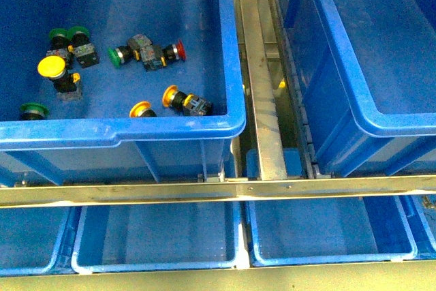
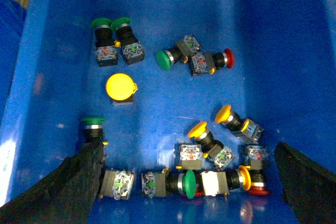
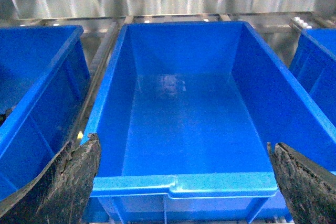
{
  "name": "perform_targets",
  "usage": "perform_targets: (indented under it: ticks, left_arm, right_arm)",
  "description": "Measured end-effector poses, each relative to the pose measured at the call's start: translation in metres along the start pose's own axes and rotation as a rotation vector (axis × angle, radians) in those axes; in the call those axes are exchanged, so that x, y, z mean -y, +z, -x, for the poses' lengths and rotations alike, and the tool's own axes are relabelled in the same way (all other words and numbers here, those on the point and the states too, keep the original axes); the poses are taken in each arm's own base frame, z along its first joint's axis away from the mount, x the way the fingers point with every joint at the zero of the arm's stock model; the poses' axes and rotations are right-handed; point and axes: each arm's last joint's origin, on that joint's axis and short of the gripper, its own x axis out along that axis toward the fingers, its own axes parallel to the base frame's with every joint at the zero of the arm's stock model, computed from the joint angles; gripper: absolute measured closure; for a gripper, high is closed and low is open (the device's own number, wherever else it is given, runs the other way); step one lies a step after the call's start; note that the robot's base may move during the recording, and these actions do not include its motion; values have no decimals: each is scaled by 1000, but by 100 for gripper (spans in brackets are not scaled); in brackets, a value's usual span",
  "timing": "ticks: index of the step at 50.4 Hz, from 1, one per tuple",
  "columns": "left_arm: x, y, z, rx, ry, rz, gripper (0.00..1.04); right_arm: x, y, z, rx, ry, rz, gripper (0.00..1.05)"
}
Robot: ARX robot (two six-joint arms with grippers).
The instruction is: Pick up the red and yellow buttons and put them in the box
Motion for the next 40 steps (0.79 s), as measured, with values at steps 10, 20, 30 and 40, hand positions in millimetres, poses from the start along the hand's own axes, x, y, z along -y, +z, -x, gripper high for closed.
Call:
perform_targets:
  ticks: [10,20,30,40]
  left_arm:
    - [4,0,-43,-64,45,-13,8]
    - [-7,-14,-92,-153,142,-29,8]
    - [-16,-17,-117,-176,202,-19,8]
    - [-21,-21,-137,-196,234,18,8]
  right_arm:
    - [0,0,0,0,0,0,6]
    - [0,0,0,0,0,0,6]
    - [0,0,0,0,0,0,6]
    - [0,0,0,0,0,0,6]
